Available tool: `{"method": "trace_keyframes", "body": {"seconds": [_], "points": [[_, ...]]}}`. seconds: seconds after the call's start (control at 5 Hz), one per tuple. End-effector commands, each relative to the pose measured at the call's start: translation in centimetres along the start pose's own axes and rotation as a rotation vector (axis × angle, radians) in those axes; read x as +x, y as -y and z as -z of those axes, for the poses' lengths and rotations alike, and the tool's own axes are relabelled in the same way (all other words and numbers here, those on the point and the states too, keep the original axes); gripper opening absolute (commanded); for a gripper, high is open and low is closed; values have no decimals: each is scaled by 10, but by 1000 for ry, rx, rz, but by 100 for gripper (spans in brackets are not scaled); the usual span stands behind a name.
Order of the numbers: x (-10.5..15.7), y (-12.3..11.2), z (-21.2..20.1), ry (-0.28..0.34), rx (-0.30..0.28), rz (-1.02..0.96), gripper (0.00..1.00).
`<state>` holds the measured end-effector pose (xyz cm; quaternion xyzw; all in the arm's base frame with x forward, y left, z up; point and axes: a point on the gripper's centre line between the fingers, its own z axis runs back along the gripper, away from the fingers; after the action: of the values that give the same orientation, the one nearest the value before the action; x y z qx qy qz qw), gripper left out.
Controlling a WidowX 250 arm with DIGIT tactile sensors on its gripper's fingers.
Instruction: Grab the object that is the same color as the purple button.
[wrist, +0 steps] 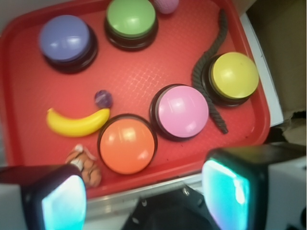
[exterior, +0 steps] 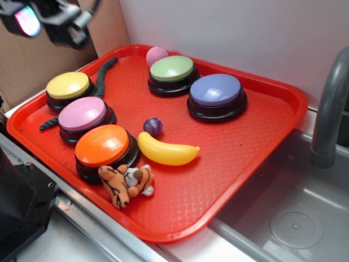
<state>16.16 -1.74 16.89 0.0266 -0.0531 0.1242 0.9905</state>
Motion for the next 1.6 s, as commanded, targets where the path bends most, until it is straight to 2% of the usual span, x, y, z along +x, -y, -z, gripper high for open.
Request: {"method": "trace_keyframes", "body": {"seconds": [0.0, 0.2, 0.4, 0.8, 1.0, 1.2, 1.4], "points": [[36, 16, 57, -6, -79, -154, 100], [49, 25, 80, -24, -65, -164, 100], [59, 35, 102, 0, -94, -149, 100], [60, 51, 140, -4, -96, -118, 100], [56, 57, 147, 0, -149, -102, 100], [52, 56, 152, -9, -130, -116, 100], [51, 55, 154, -3, -118, -123, 0]]}}
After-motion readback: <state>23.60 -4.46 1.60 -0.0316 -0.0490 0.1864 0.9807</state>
